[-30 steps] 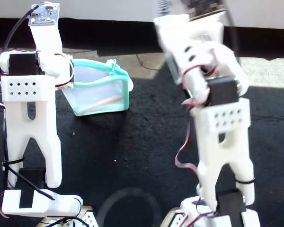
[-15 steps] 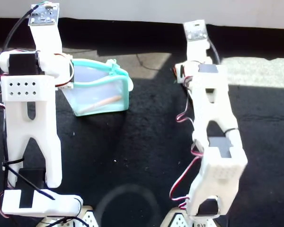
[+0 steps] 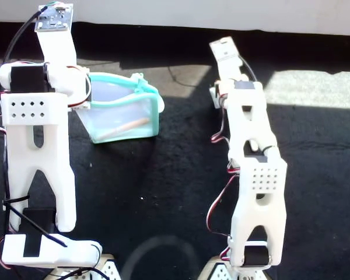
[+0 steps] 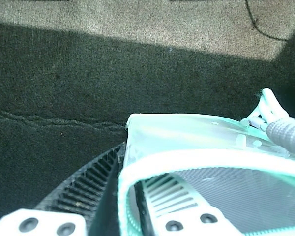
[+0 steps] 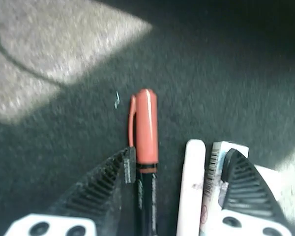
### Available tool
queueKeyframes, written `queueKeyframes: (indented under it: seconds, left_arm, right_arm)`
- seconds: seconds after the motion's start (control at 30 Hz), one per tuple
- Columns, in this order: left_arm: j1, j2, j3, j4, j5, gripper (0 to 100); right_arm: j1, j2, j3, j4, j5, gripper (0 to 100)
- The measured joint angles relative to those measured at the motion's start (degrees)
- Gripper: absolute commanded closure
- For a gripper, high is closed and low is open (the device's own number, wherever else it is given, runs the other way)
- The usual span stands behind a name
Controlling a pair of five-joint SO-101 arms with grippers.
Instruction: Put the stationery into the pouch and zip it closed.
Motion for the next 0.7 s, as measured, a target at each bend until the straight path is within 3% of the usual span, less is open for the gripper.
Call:
queueKeyframes:
  seconds: [0.2, 0.7]
  left_arm:
    - [0.0, 0.0, -0.09, 0.53, 0.0, 99]
    - [0.0, 0.0, -0.09, 1.49, -0.09, 99]
  right_arm:
    - [-0.35, 8.62, -12.13, 2.73, 4.13, 86.4]
    - [-2.73, 15.03, -29.71, 18.02, 7.21, 78.5]
